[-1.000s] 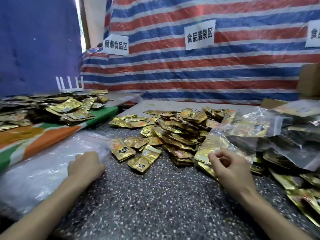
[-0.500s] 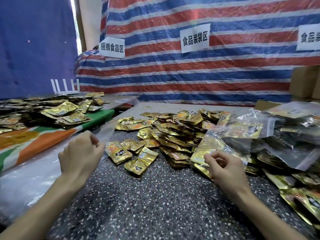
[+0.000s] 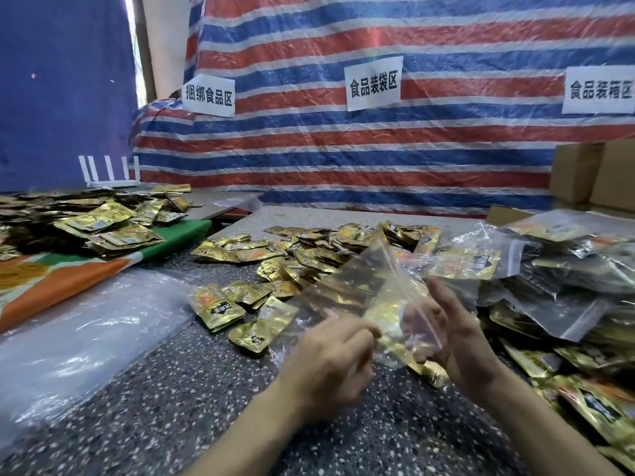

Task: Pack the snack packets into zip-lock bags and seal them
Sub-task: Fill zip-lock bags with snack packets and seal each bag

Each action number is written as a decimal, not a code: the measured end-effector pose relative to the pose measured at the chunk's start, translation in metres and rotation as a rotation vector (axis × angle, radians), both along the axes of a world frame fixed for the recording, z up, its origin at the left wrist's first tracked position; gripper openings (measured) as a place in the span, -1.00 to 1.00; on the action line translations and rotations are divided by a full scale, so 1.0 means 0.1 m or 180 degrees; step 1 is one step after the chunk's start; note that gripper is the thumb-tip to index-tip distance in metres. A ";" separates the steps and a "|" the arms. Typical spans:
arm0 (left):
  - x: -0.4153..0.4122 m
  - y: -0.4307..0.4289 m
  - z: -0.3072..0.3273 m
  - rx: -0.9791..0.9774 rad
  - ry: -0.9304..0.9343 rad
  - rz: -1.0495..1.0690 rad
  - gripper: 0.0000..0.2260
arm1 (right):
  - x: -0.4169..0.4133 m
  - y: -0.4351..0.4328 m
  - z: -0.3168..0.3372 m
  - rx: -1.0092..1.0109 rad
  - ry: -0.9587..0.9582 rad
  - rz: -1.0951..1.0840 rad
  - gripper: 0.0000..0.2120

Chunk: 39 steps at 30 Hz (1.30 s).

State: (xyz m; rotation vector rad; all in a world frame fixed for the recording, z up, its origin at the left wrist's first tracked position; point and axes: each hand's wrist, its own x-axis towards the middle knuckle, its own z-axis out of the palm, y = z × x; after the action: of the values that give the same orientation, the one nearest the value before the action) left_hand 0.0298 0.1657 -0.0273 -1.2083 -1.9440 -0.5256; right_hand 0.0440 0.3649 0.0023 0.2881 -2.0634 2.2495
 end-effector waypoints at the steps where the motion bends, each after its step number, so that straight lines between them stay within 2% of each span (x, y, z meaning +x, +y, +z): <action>1: -0.02 0.02 -0.06 -0.0067 -0.0011 -0.0099 -0.82 | 0.01 0.00 0.01 0.0161 0.0007 -0.0004 -0.48; 3: 0.00 0.02 -0.12 -0.0170 -0.0018 -0.0139 -0.80 | 0.01 -0.01 0.02 0.0492 -0.0062 -0.0005 -0.65; 5: 0.03 0.00 -0.20 -0.0358 -0.0126 -0.0050 -0.87 | 0.02 -0.01 0.00 0.0723 -0.0194 0.0041 -0.74; 7: 0.07 -0.01 -0.25 -0.0390 -0.0688 0.0013 -0.89 | 0.03 -0.02 -0.02 0.0873 -0.0286 0.0091 -0.83; 9: 0.10 0.00 -0.25 0.0131 -0.2000 -0.0151 -0.79 | 0.03 -0.03 -0.03 0.0972 -0.0282 0.0151 -0.82; 11: 0.09 -0.01 -0.19 0.1120 -0.3156 -0.0520 -0.71 | 0.05 -0.04 -0.02 0.1049 -0.0179 0.0254 -0.83; 13: 0.05 -0.03 -0.14 0.1853 -0.3537 -0.0712 -0.69 | 0.07 -0.06 -0.01 0.1115 -0.0039 0.0387 -0.86; 15: 0.04 -0.05 -0.11 0.2041 -0.3560 -0.0766 -0.70 | 0.08 -0.09 -0.02 0.1186 0.0015 0.0525 -0.83; 19: 0.09 -0.03 -0.11 0.1781 -0.3542 -0.0786 -0.68 | 0.08 -0.14 -0.08 0.1344 0.0092 0.0622 -0.76; 21: 0.10 -0.01 -0.13 0.1780 -0.3618 -0.0810 -0.74 | 0.09 -0.16 -0.09 0.1429 0.0150 0.0608 -0.68; 26: 0.10 -0.01 -0.13 0.1768 -0.3720 -0.0905 -0.77 | 0.13 -0.13 0.01 0.1279 0.0013 0.0721 -0.65; 30: 0.09 -0.05 -0.10 0.1934 -0.3925 -0.1061 -0.80 | 0.10 -0.07 0.06 0.0905 0.0052 -0.0055 -0.57; 35: 0.09 -0.08 -0.05 0.2187 -0.3674 -0.1258 -0.76 | 0.03 0.05 0.09 0.0172 0.0318 -0.1376 -0.72; 39: 0.03 -0.14 0.00 0.2630 -0.3538 -0.1250 -0.75 | 0.04 0.06 0.09 0.0144 0.0497 -0.1701 -0.63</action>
State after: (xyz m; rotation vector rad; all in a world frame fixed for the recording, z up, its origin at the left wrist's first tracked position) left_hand 0.0332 0.1518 -0.0269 -0.7422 -1.8559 -2.3078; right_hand 0.0484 0.3708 0.0112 -0.0800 -1.8364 1.8038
